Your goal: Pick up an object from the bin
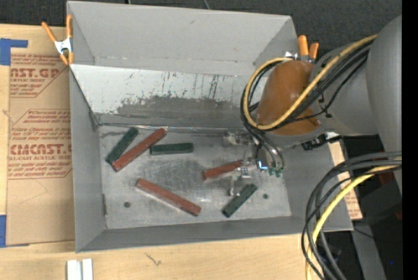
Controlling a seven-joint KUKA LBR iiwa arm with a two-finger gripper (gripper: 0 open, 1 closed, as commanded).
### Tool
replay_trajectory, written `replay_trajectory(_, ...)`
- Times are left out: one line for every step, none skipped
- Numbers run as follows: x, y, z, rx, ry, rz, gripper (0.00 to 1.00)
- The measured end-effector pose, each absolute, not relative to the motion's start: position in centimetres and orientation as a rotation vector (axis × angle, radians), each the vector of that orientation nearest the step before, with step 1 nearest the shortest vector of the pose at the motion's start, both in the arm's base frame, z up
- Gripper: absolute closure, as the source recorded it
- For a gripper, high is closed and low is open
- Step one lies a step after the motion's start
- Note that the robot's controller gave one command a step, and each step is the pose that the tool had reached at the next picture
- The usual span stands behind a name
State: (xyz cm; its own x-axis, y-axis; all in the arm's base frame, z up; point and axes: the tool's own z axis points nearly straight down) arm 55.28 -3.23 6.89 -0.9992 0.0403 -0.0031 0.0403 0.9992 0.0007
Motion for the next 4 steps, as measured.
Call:
replay_trajectory(55.6, -3.4, 7.3, 0.119, 3.144, 0.003, 1.0)
replay_trajectory(55.6, -3.4, 7.3, 0.119, 3.144, 0.003, 1.0)
replay_trajectory(55.4, -3.4, 8.2, 0.12, 3.145, 0.003, 1.0)
replay_trajectory(55.4, -3.4, 11.0, 0.12, 3.144, 0.002, 1.0)
